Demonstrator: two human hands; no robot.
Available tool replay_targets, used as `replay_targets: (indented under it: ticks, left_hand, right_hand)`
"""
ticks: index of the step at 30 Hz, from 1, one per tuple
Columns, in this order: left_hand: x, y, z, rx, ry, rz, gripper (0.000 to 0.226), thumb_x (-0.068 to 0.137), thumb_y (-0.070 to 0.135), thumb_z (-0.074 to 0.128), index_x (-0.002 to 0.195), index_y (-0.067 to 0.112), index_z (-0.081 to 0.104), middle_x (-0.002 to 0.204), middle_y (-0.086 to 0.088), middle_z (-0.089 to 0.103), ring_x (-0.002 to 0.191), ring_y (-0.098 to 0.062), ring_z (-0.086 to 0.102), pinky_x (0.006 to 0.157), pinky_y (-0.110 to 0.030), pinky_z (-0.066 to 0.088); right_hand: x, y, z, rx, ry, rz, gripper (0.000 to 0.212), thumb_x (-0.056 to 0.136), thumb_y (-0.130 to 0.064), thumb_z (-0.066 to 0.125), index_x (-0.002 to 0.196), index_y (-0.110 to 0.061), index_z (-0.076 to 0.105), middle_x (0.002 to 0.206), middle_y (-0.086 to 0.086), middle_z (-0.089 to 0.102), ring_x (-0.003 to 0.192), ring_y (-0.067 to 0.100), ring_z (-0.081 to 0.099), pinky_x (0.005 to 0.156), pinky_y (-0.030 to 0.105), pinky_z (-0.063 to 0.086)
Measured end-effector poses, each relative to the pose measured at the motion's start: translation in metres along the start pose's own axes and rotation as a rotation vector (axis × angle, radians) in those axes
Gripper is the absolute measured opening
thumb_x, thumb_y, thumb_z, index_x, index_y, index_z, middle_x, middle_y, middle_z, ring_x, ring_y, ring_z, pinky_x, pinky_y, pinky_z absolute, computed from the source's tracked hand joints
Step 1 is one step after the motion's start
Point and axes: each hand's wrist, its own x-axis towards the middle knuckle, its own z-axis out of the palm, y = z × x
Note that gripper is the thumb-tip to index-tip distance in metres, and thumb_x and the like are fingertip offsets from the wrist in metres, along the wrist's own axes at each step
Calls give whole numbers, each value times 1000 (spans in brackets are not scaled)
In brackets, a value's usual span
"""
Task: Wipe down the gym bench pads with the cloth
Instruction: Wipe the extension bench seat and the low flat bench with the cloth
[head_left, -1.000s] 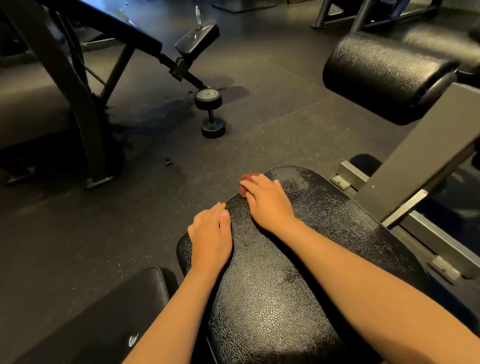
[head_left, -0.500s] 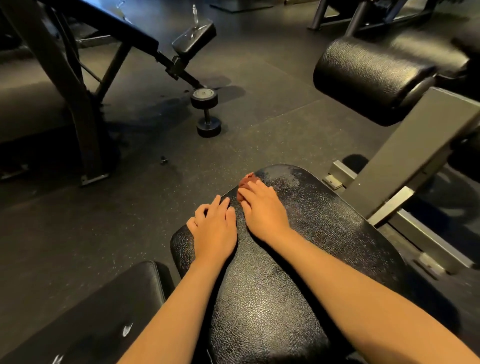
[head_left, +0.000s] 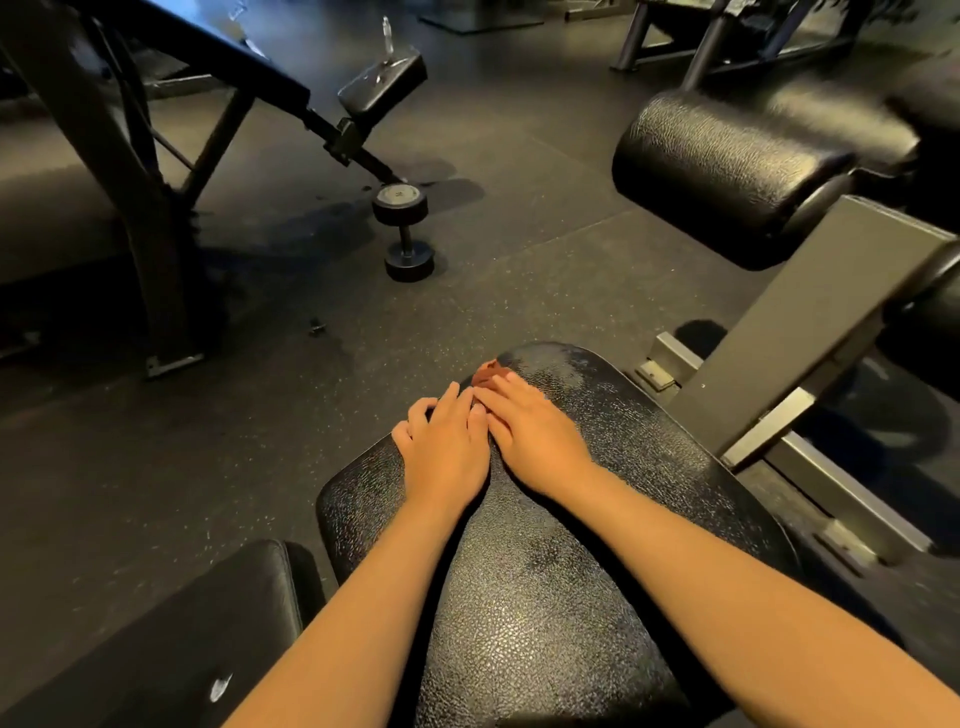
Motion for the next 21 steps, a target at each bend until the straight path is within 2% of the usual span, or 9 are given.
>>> replay_targets:
  ticks: [2, 4, 6, 8, 11, 13, 17, 19, 21]
  left_hand:
    - [2, 3, 2, 1, 4, 12, 44, 107, 43, 25, 144, 36, 48, 159, 12, 35, 139, -18, 28, 114, -44, 14]
    - [-1, 1, 4, 14, 25, 27, 46, 108, 44, 25, 146, 34, 48, 160, 12, 35, 141, -17, 28, 115, -44, 15]
    - [-4, -1, 6, 24, 49, 30, 47, 107, 45, 24, 146, 34, 48, 159, 13, 36, 142, -17, 28, 116, -45, 16]
    - [0, 3, 6, 20, 58, 13, 46, 107, 44, 25, 145, 33, 49, 157, 14, 38, 139, -16, 30, 115, -44, 16]
    - [11, 17, 8, -60, 76, 19, 35, 107, 37, 28, 126, 35, 57, 144, 14, 50, 129, -16, 36, 107, -41, 19]
    - [17, 22, 11, -94, 73, 33, 32, 106, 36, 27, 118, 36, 57, 139, 13, 53, 128, -17, 37, 105, -41, 21]
    - [12, 19, 18, 21, 62, 53, 47, 107, 42, 25, 146, 30, 49, 157, 13, 39, 138, -15, 32, 115, -44, 19]
    - [13, 19, 19, 27, 58, 55, 47, 107, 43, 24, 146, 32, 49, 156, 15, 39, 138, -13, 31, 116, -43, 18]
    - [18, 24, 20, -11, 58, 55, 41, 107, 43, 25, 135, 39, 54, 148, 18, 47, 133, -14, 33, 109, -38, 19]
  right_hand:
    - [6, 21, -11, -62, 25, -10, 32, 101, -21, 49, 131, -19, 59, 139, 3, 53, 135, 29, 42, 109, 45, 35]
    - [13, 41, -22, -115, 99, 103, 28, 99, -19, 49, 124, -17, 60, 128, 3, 56, 124, 28, 46, 103, 45, 39]
    - [18, 45, -22, -147, 160, 217, 28, 99, -21, 48, 124, -15, 59, 125, 4, 56, 122, 27, 46, 103, 46, 38]
    - [21, 32, -12, -130, 139, 183, 28, 98, -23, 46, 120, -16, 60, 123, 4, 55, 122, 27, 46, 103, 47, 39]
    - [19, 16, 2, 3, 41, 20, 35, 102, -25, 41, 130, -16, 60, 138, 4, 53, 137, 27, 39, 114, 51, 32]
    - [21, 24, -8, 18, 36, 3, 35, 104, -24, 44, 134, -16, 59, 144, 3, 52, 140, 25, 37, 113, 46, 29]
    - [27, 53, -23, -101, 100, 190, 32, 103, -24, 42, 131, -21, 57, 135, 1, 53, 135, 29, 40, 110, 43, 33]
    - [30, 49, -21, -70, 93, 272, 36, 104, -26, 41, 137, -19, 52, 143, 3, 47, 143, 30, 30, 118, 44, 25]
    - [33, 35, -16, -14, 28, 191, 39, 104, -25, 43, 141, -17, 52, 150, 3, 43, 146, 27, 25, 120, 45, 20]
